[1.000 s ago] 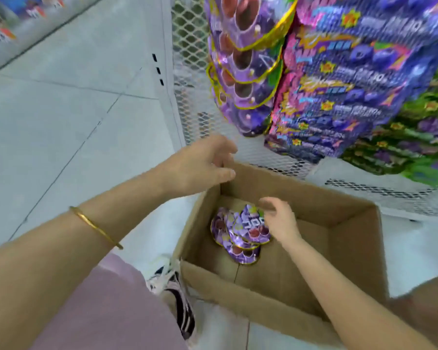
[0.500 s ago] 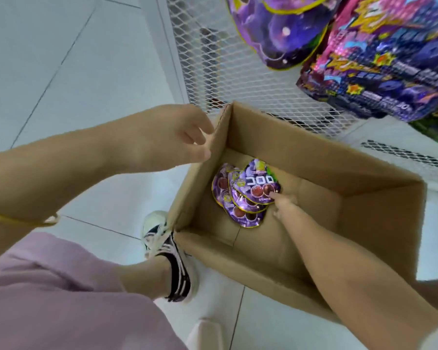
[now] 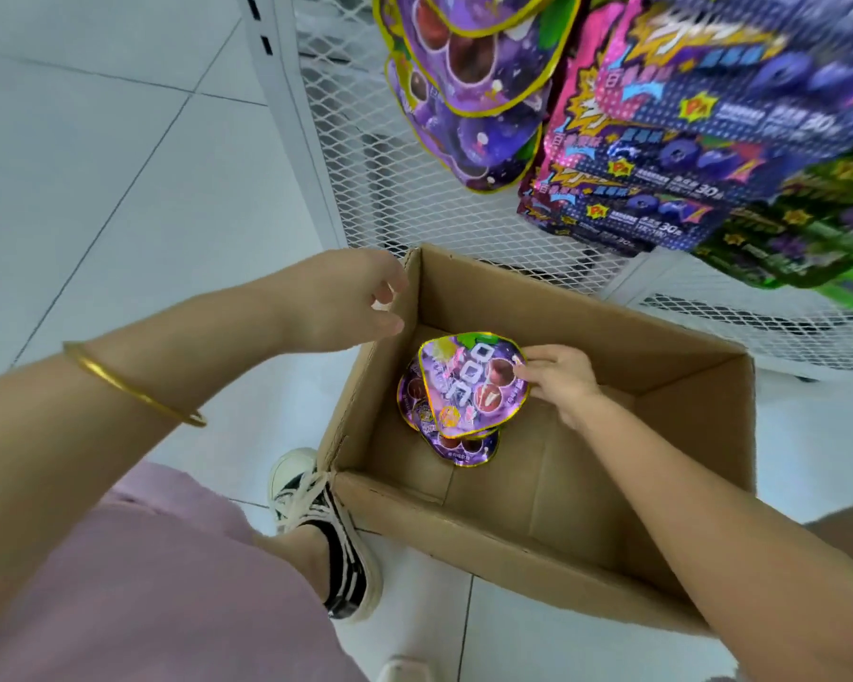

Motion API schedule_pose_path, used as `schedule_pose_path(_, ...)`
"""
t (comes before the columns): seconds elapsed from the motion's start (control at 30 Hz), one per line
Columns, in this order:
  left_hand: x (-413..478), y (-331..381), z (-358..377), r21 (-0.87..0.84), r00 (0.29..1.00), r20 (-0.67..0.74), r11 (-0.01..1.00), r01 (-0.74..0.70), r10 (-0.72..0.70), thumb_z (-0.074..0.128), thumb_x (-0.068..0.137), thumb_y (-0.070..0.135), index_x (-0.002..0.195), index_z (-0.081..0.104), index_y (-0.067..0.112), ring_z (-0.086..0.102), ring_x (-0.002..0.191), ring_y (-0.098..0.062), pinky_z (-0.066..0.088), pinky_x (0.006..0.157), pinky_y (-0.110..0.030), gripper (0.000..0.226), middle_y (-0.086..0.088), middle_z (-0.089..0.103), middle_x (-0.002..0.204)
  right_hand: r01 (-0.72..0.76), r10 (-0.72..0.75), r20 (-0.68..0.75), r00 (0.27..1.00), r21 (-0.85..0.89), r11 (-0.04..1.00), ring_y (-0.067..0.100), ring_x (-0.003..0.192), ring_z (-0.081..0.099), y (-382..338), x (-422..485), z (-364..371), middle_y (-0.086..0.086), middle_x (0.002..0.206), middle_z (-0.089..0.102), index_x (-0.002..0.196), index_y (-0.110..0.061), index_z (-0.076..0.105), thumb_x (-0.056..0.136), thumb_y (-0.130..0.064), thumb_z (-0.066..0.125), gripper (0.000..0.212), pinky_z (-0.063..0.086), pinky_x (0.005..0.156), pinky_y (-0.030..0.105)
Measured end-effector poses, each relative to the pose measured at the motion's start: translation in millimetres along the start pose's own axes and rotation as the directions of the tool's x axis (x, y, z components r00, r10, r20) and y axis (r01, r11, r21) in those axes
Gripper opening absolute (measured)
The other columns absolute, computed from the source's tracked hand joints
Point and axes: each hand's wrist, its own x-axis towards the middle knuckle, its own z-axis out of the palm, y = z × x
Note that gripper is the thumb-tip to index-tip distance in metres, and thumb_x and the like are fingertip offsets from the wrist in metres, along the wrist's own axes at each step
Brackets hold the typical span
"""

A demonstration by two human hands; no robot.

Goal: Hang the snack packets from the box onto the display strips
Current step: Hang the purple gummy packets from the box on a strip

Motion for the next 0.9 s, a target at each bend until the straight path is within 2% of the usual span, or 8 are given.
schedule_pose_path(0.13,-0.4,23.6,-1.0,0.052,0.996,-0.038,0.996,-0.075,0.077,0.060,0.088,0.025,0.129,0.048,0.010,0.051,0.115,-0.023,0.041,0.093,-0.027,0.046,-0.007,0.054,0.125,0.360,-0.280,0.284,0.917,-0.287,0.888,0.002,0.060,0.051,-77.9,-56.8,-26.8,0.001,0.072,0.055,0.115,-0.005,0.062,0.078,0.001,0.069,0.038,0.043,0.062,0.008)
schedule_pose_path(0.27,-2.0,44.6,-1.1,-0.093,0.992,-0.034,0.987,-0.127,0.125,0.069,0.077,0.043,0.119,0.053,0.010,0.057,0.105,-0.024,0.046,0.089,-0.033,0.056,-0.006,0.061,0.112,0.567,-0.449,0.415,0.791,-0.225,0.792,-0.003,0.057,0.051,-134.2,-117.8,-37.8,-0.002,0.069,0.050,0.108,-0.016,0.063,0.076,0.003,0.070,0.038,0.043,0.064,0.007)
schedule_pose_path(0.37,-10.0,58.0,-2.9,-0.218,0.991,-0.060,0.967,-0.133,0.122,0.070,0.080,0.035,0.096,0.059,0.009,0.055,0.081,-0.019,0.042,0.068,-0.028,0.032,-0.004,0.058,0.086,0.652,-0.569,0.376,0.731,-0.142,0.745,-0.003,0.058,0.055,-154.4,-147.2,-40.2,0.000,0.071,0.054,0.111,-0.014,0.059,0.076,0.004,0.070,0.041,0.045,0.063,0.008)
schedule_pose_path(0.53,-28.5,57.2,-12.9,-0.657,0.992,-0.095,0.744,-0.126,0.084,0.067,0.083,0.016,0.095,0.065,0.011,0.065,0.072,-0.012,0.054,0.067,-0.022,0.013,-0.010,0.069,0.091,0.604,-0.593,0.229,0.772,0.024,0.796,0.014,0.081,0.060,-154.8,-159.5,-50.9,0.010,0.097,0.063,0.118,-0.019,0.055,0.089,-0.009,0.058,0.030,0.051,0.071,0.024)
schedule_pose_path(0.6,-32.3,50.8,-16.1,-0.736,0.994,-0.105,0.670,-0.094,0.024,0.064,0.085,0.016,0.104,0.064,0.010,0.064,0.083,-0.018,0.053,0.082,-0.032,0.020,-0.014,0.069,0.101,0.512,-0.514,0.233,0.826,0.074,0.856,0.016,0.084,0.062,-148.9,-161.7,-56.0,0.011,0.106,0.063,0.116,-0.017,0.056,0.094,-0.018,0.052,0.023,0.054,0.070,0.023)
schedule_pose_path(0.67,-35.7,47.1,-19.3,-0.795,0.992,-0.121,0.601,-0.084,-0.021,0.062,0.087,0.016,0.111,0.062,0.008,0.062,0.092,-0.025,0.048,0.092,-0.042,0.025,-0.016,0.067,0.107,0.420,-0.430,0.290,0.855,0.099,0.902,0.016,0.078,0.065,-142.7,-165.0,-56.3,0.009,0.100,0.067,0.107,-0.015,0.060,0.096,-0.025,0.047,0.019,0.055,0.069,0.026)
schedule_pose_path(0.77,-38.1,41.2,-23.1,-0.873,0.987,-0.152,0.476,-0.106,-0.059,0.059,0.089,0.014,0.105,0.061,0.012,0.067,0.079,-0.018,0.055,0.079,-0.033,0.016,-0.004,0.072,0.091,0.344,-0.383,0.398,0.834,0.167,0.924,0.023,0.078,0.070,-133.8,-170.8,-50.6,0.006,0.093,0.072,0.098,-0.012,0.062,0.093,-0.025,0.050,0.018,0.058,0.070,0.034)
schedule_pose_path(0.9,-40.9,35.9,-26.0,-0.921,0.987,-0.150,0.373,-0.116,-0.064,0.057,0.089,0.013,0.102,0.062,0.015,0.069,0.069,-0.012,0.057,0.068,-0.025,0.014,0.002,0.073,0.081,0.413,-0.439,0.362,0.822,0.151,0.898,0.017,0.074,0.071,-132.4,-170.8,-43.9,0.000,0.086,0.073,0.094,-0.010,0.063,0.089,-0.009,0.057,0.008,0.058,0.064,0.025)
